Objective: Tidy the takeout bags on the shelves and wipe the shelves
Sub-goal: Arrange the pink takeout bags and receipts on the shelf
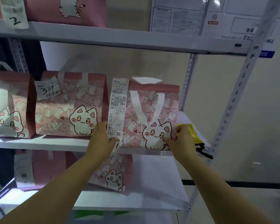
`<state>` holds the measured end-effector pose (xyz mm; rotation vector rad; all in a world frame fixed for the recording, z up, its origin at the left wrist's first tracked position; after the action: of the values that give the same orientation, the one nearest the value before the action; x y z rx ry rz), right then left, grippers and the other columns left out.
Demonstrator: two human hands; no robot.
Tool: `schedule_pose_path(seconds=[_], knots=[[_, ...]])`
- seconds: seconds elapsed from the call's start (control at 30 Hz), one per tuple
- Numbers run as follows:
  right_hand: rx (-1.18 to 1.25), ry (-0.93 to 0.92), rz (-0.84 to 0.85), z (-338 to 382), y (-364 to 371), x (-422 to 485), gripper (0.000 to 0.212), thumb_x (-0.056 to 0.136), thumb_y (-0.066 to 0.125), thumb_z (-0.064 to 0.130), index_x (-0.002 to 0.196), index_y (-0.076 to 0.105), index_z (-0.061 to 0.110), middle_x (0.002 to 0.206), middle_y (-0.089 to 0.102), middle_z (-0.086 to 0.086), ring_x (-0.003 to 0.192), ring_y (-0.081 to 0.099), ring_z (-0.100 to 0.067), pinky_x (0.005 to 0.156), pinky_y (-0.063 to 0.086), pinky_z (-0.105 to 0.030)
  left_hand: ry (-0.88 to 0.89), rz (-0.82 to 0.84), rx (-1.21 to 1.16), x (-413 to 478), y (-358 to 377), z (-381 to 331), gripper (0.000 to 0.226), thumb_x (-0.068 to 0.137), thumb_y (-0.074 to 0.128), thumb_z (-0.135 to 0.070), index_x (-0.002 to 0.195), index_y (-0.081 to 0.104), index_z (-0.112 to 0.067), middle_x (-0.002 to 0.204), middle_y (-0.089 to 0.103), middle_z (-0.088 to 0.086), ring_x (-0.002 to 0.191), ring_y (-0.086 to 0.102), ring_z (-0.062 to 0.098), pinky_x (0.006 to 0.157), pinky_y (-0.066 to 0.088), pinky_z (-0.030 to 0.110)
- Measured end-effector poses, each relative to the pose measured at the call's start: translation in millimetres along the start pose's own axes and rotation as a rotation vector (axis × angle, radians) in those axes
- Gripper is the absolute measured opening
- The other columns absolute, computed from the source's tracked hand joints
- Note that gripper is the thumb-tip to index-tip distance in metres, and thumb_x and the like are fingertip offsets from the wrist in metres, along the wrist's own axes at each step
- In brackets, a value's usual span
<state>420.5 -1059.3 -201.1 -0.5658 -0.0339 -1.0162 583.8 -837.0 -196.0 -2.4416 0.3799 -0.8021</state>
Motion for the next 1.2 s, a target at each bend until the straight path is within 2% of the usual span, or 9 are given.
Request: schedule_pose_path(seconds=[0.13,0.27,0.4,0.5,0.63,0.8,0.97,1.1,1.2], knots=[[-0.016,0.006,0.009,-6,11,18,0.042,0.072,0.078,0.017,0.079,0.038,0.03,0.076,0.055,0.01,0.068,0.054,-0.005,0.052,0.039,-0.021,-0.015,-0.028,0.048,11,11,7,0.055,0.077,0.071,-0.011,0.124,0.043,-0.009,0.121,0.045,0.011,0.098,0.044,0.017,0.083,0.037,0.027],[-0.108,-0.039,0.047,-7,14,34,0.043,0.071,0.078,0.019,0.091,0.04,0.027,0.09,0.056,0.008,0.076,0.055,-0.008,0.055,0.04,-0.022,0.033,-0.014,0.088,21,17,8,0.056,0.08,0.07,-0.014,0.13,0.043,-0.011,0.123,0.047,0.011,0.105,0.051,0.024,0.088,0.04,0.03],[-0.147,-0.068,0.084,-8,10,39,0.034,0.074,0.073,0.022,0.098,0.05,0.023,0.098,0.062,0.003,0.082,0.06,-0.013,0.067,0.054,-0.035,0.052,0.009,0.151,25,19,8,0.054,0.084,0.066,-0.022,0.132,0.043,-0.012,0.123,0.049,0.013,0.107,0.054,0.026,0.091,0.045,0.034],[-0.166,-0.063,0.077,-1,-2,38,0.041,0.081,0.063,0.025,0.12,0.049,0.021,0.115,0.058,-0.002,0.089,0.061,-0.019,0.073,0.056,-0.04,0.056,-0.018,0.152,24,11,4,0.06,0.085,0.064,-0.027,0.137,0.039,-0.012,0.128,0.046,0.011,0.112,0.05,0.025,0.095,0.044,0.037],[-0.199,-0.208,-0.045,25,-29,28,0.051,0.086,0.061,0.028,0.132,0.043,0.019,0.133,0.048,0.0,0.094,0.051,-0.008,0.073,0.043,-0.023,0.141,-0.112,0.116,25,-14,-17,0.053,0.084,0.064,-0.033,0.131,0.044,-0.018,0.126,0.044,0.005,0.105,0.053,0.018,0.088,0.047,0.034],[-0.148,-0.492,-0.118,79,-50,14,0.038,0.085,0.064,0.026,0.121,0.052,0.021,0.115,0.054,0.008,0.096,0.051,-0.006,0.084,0.044,-0.027,0.293,-0.266,0.144,30,-60,-60,0.046,0.082,0.065,-0.037,0.12,0.053,-0.015,0.117,0.054,0.006,0.091,0.052,0.011,0.075,0.044,0.029],[-0.139,-0.713,-0.084,132,-42,1,0.027,0.084,0.064,0.027,0.109,0.06,0.018,0.103,0.059,0.008,0.089,0.055,-0.008,0.076,0.045,-0.02,0.406,-0.36,0.175,21,-104,-91,0.037,0.081,0.066,-0.035,0.109,0.058,-0.012,0.104,0.058,0.005,0.085,0.057,0.02,0.071,0.051,0.034],[-0.097,-0.89,-0.061,179,-27,-11,0.023,0.085,0.065,0.022,0.107,0.062,0.015,0.098,0.06,0.008,0.085,0.056,-0.008,0.072,0.046,-0.019,0.459,-0.42,0.224,10,-143,-98,0.031,0.079,0.069,-0.027,0.104,0.06,-0.01,0.094,0.053,-0.004,0.077,0.054,0.015,0.066,0.04,0.014],[-0.054,-0.989,-0.024,218,-11,-20,0.022,0.084,0.067,0.023,0.103,0.064,0.012,0.094,0.062,0.005,0.083,0.057,-0.011,0.071,0.049,-0.025,0.485,-0.46,0.261,6,-179,-96,0.032,0.078,0.068,-0.03,0.102,0.061,-0.009,0.09,0.053,-0.006,0.074,0.055,0.013,0.065,0.041,0.013]])
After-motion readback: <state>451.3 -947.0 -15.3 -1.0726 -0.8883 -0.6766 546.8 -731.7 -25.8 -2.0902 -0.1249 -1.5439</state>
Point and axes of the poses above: each hand's wrist, its own x-axis towards the middle knuckle, its own y-axis out of the palm, z = x × y, the point moved 4 cm from there along x, towards the middle knuckle
